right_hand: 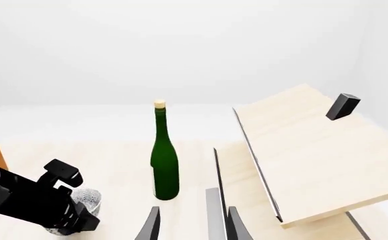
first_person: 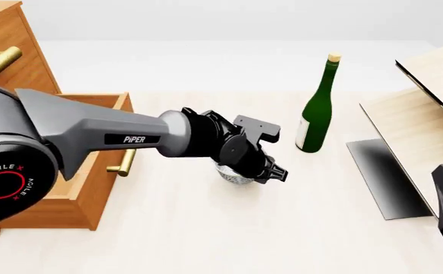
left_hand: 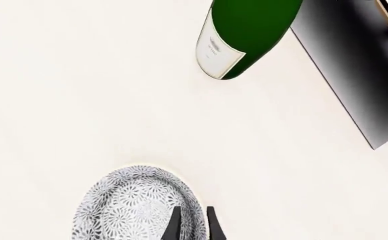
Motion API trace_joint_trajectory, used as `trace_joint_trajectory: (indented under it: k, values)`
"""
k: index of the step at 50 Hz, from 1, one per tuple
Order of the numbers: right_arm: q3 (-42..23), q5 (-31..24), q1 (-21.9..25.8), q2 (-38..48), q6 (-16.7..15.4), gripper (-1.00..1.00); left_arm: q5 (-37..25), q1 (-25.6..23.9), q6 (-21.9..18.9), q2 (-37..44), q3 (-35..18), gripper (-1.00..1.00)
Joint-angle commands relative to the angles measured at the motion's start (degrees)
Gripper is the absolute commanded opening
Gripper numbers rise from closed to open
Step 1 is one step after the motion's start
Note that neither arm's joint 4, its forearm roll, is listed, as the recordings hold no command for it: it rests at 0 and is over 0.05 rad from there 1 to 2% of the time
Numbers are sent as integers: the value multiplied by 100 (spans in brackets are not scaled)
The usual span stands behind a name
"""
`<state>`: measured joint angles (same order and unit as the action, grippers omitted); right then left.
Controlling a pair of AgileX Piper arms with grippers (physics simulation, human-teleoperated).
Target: Put the bowl in the bottom drawer of the cabinet.
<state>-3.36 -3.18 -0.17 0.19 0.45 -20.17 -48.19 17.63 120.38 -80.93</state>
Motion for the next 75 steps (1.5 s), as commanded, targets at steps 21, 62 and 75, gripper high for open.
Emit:
trace_joint_trajectory:
  k: [21,62,75]
  values:
    - [0,0,0,0,1,100,-497,447,-775,-560,-366,-100]
    - [0,0,0,0,0,100,-263,1012,-864,-1943,444,-100]
    - [0,0,0,0,-1,100,-267,1266,-1000,-2275,659,-100]
